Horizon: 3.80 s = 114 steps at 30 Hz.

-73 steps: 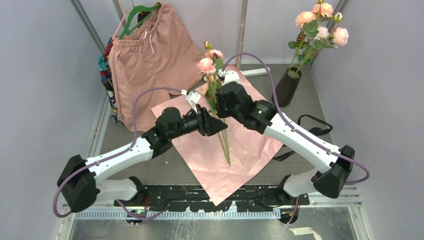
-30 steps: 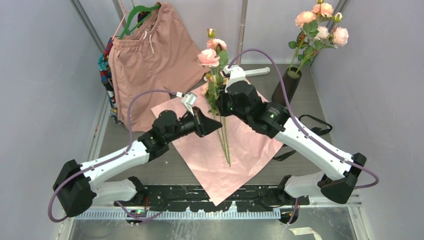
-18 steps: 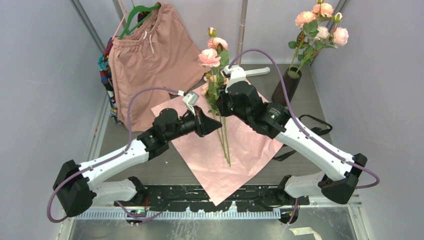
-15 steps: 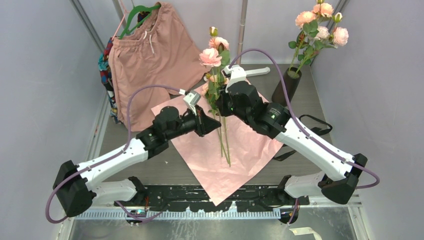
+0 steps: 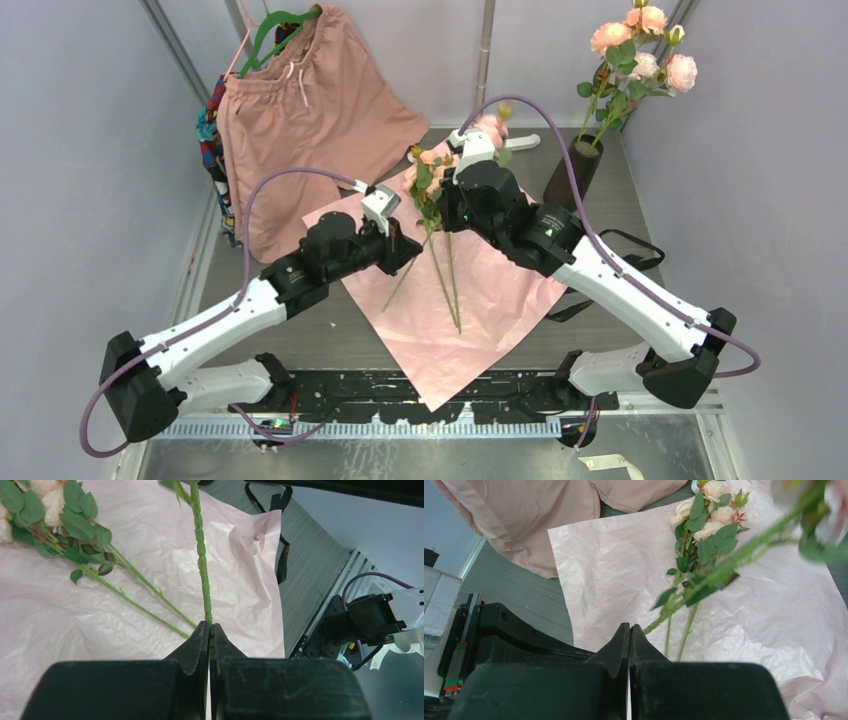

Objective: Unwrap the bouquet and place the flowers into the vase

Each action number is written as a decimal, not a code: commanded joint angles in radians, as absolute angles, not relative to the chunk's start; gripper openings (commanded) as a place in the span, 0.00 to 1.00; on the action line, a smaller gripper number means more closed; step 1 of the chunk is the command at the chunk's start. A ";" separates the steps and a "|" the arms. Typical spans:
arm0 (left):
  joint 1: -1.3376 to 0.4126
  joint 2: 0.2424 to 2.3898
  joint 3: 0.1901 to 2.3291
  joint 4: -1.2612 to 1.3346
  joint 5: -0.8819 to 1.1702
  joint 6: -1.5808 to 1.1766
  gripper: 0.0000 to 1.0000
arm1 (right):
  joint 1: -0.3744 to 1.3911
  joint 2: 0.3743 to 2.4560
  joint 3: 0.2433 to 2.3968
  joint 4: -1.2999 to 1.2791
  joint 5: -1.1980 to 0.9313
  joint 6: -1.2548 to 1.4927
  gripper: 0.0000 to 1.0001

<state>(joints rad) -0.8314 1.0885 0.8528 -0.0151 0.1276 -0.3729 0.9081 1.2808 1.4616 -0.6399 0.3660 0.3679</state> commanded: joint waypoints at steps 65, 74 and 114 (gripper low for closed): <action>-0.834 0.523 0.648 -0.303 -0.190 -0.542 0.99 | 0.879 1.715 1.144 -0.493 0.706 1.249 0.59; -0.833 0.540 0.657 -0.319 -0.199 -0.524 0.99 | 0.876 1.747 1.161 -0.444 0.711 1.218 0.52; -0.834 0.535 0.641 -0.317 -0.207 -0.531 0.98 | 0.838 1.780 1.077 -0.344 0.590 1.243 0.31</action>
